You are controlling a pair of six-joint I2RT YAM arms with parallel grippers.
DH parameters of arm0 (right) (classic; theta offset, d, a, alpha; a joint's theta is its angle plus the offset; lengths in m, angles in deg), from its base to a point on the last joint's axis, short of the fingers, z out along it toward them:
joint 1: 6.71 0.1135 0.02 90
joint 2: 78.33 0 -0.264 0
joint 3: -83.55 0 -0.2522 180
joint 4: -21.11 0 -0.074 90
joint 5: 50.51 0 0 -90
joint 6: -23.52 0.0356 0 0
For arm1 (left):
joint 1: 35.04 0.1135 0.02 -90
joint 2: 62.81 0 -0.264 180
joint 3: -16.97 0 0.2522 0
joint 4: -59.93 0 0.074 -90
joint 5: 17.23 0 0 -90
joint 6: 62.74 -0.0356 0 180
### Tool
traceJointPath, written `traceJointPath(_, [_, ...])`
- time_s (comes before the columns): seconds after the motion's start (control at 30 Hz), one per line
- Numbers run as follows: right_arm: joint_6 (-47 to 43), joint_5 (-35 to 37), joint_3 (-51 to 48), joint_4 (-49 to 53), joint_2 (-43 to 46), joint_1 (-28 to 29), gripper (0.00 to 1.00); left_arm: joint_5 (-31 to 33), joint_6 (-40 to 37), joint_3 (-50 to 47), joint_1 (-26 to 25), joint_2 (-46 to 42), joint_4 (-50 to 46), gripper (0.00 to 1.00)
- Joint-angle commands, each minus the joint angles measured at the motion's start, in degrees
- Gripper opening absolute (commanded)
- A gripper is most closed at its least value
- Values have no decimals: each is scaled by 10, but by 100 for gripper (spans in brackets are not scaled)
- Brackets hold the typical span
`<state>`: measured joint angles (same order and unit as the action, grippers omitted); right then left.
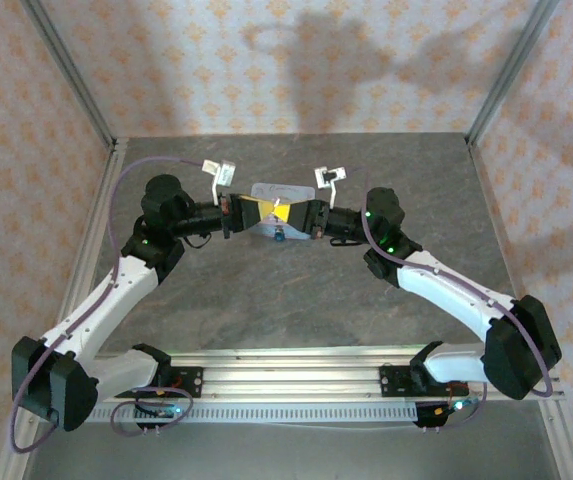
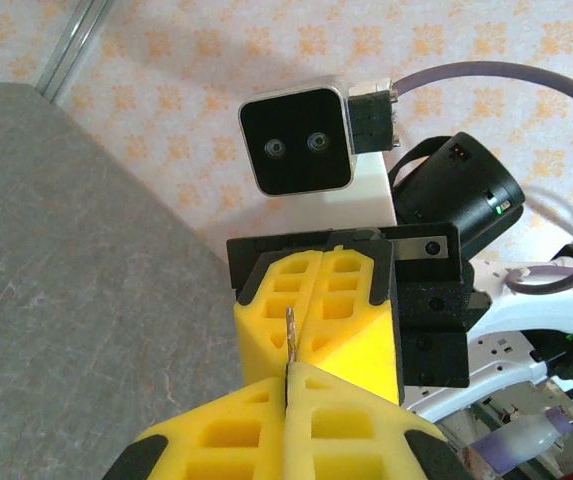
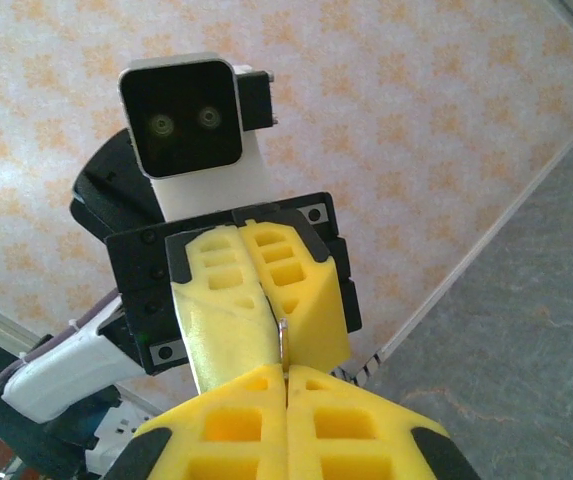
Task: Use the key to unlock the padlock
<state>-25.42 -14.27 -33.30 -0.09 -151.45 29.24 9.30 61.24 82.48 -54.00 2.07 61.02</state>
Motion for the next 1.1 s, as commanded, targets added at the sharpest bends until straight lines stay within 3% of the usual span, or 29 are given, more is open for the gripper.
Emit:
traceJointPath(0.0, [-25,24,10,15,11,1,6,-6,-30,12,-3,-9,-39,0])
traceJointPath(0.53, [-31,45,19,70,12,-5,22,33,-1,-3,-3,9,-9,0])
traceJointPath(0.77, [-52,26,32,126,43,-28,25,23,-52,10,1,11,-67,0])
traceJointPath(0.93, [-73,13,61,186,50,-33,44,-14,-83,39,3,25,-117,0])
traceJointPath(1.07, [-68,0,71,184,44,-33,48,-35,-92,54,2,30,-133,0])
